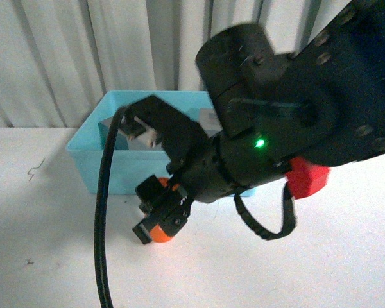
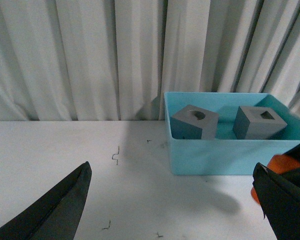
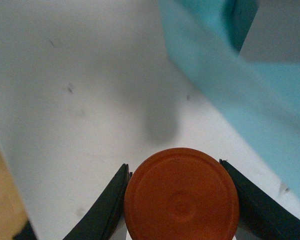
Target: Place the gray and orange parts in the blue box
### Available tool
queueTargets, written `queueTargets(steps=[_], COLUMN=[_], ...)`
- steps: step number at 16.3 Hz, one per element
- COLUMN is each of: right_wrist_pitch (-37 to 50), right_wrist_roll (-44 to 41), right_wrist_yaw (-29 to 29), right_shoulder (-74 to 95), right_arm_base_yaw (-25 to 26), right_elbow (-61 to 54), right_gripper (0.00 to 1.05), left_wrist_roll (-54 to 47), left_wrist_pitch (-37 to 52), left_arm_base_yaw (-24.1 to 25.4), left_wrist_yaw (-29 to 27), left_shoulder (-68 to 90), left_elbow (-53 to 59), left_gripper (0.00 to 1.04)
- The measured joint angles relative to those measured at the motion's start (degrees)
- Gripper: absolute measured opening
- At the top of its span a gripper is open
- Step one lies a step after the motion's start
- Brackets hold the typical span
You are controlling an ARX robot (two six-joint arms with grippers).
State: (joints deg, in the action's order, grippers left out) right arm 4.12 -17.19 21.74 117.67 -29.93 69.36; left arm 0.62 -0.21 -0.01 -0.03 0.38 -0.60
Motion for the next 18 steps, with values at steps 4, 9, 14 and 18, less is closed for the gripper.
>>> queueTargets(steps=[4,9,14,18], right_wrist_pitch=[8.00,2.80,-3.67,-7.72], right_wrist_roll=[8.85,12.46,12.57,12.83], right_wrist_yaw=[2.82,-3.56,-6.54,-8.85], right_shoulder=[-18.08,-1.62,8.96,17.75], right_arm_base_yaw=[6.78,11.28,6.62,6.38], right_elbow=[-0.59,14.40,29.57,32.48], right_gripper=[0.48,0.48,0.48,0.48], left_wrist_roll=[0.00,0.00,0.02,0.02], left_wrist_pitch=[0.00,0.00,0.00,0.00], left_arm_base_yaw=[0.00,0.00,0.00,0.00], left_wrist_yaw=[0.00,0.00,0.00,-0.02], left_shoulder=[-0.02,0.00,0.00,0.00], left_elbow=[0.00,0.00,0.00,0.00], left_gripper=[0.98,0.98,0.98,0.98])
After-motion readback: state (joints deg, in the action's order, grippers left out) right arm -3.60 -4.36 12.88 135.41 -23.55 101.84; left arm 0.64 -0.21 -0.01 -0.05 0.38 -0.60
